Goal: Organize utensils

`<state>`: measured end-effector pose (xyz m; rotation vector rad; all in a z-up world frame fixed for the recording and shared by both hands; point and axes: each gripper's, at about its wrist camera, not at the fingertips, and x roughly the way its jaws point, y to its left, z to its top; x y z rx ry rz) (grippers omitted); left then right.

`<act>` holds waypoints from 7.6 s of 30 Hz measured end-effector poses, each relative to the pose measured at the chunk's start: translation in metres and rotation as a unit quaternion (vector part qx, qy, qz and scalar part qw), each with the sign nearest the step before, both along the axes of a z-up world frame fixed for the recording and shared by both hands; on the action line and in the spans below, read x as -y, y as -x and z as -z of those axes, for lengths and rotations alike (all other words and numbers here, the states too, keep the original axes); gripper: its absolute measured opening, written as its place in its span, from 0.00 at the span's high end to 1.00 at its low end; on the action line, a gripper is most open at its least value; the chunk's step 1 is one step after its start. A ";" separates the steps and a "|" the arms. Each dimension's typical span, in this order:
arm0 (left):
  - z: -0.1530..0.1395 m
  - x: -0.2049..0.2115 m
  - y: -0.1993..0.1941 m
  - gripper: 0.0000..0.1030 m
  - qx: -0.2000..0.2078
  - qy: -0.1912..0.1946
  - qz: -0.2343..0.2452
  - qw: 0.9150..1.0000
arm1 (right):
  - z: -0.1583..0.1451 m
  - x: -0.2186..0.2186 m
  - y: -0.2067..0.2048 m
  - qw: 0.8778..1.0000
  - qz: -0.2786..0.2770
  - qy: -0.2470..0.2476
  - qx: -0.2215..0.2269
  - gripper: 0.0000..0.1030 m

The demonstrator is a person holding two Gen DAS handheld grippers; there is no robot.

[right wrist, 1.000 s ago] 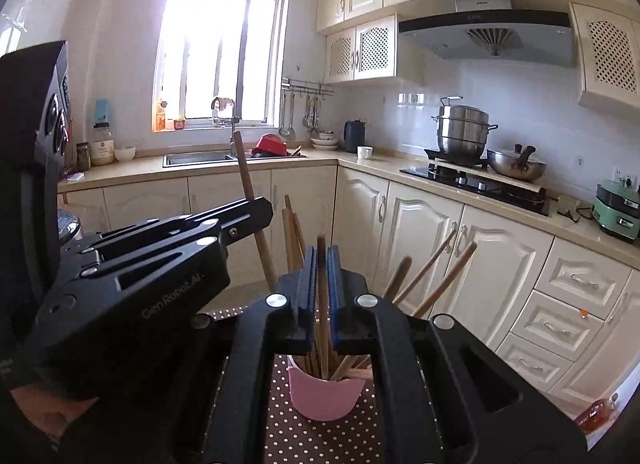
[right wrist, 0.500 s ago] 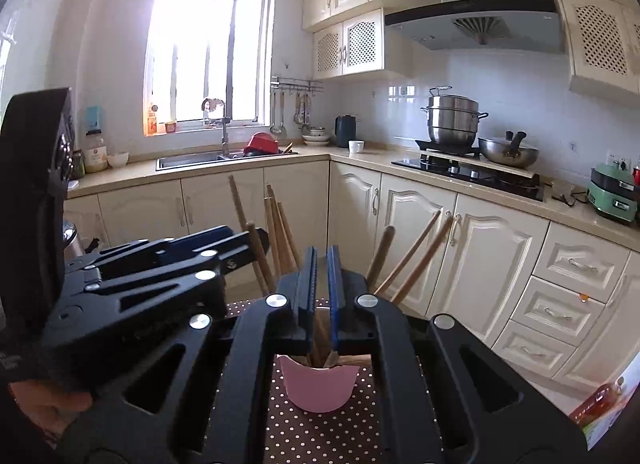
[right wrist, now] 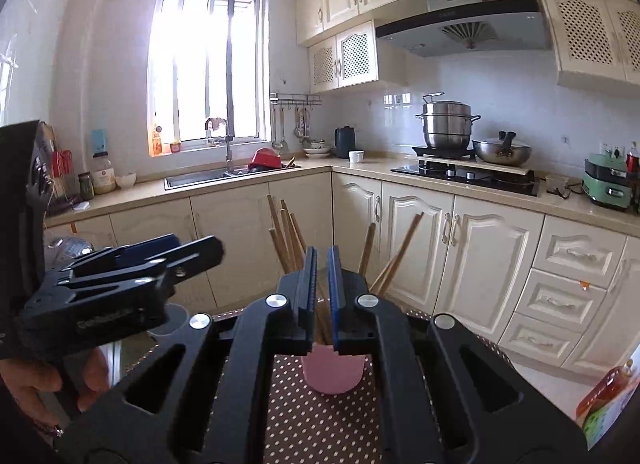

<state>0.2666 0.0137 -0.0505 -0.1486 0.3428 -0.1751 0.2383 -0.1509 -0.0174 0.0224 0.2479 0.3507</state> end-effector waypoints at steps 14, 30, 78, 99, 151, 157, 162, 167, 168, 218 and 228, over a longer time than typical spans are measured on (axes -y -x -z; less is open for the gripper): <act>-0.021 -0.006 0.116 0.25 0.013 -0.040 -0.049 0.998 | -0.014 0.014 0.111 0.999 0.001 -0.034 0.030 0.37; -0.042 0.008 0.215 0.20 0.085 -0.066 -0.080 0.991 | -0.024 0.010 0.184 0.995 0.043 0.000 0.088 0.18; -0.046 0.027 0.233 0.10 0.152 -0.098 -0.098 0.979 | -0.021 0.025 0.202 0.990 0.080 0.007 0.113 0.07; -0.043 0.027 0.230 0.10 0.152 -0.101 -0.095 0.979 | -0.021 0.026 0.200 0.991 0.081 0.008 0.106 0.07; -0.036 0.025 0.227 0.10 0.148 -0.102 -0.093 0.979 | -0.015 0.029 0.199 0.992 0.083 0.007 0.097 0.07; -0.036 0.025 0.227 0.10 0.147 -0.103 -0.094 0.979 | -0.015 0.029 0.199 0.992 0.083 0.006 0.095 0.07; -0.036 0.025 0.226 0.10 0.147 -0.104 -0.094 0.979 | -0.015 0.029 0.198 0.992 0.082 0.006 0.093 0.07; -0.036 0.024 0.226 0.10 0.147 -0.104 -0.093 0.979 | -0.015 0.030 0.198 0.993 0.082 0.004 0.091 0.07; -0.035 0.024 0.226 0.10 0.147 -0.105 -0.093 0.979 | -0.015 0.030 0.197 0.992 0.082 0.004 0.091 0.07; -0.031 0.016 0.219 0.10 0.136 -0.111 -0.096 0.980 | -0.006 0.025 0.188 0.994 0.077 0.002 0.075 0.07; -0.029 0.016 0.217 0.10 0.135 -0.112 -0.096 0.980 | -0.005 0.025 0.186 0.994 0.077 0.001 0.072 0.07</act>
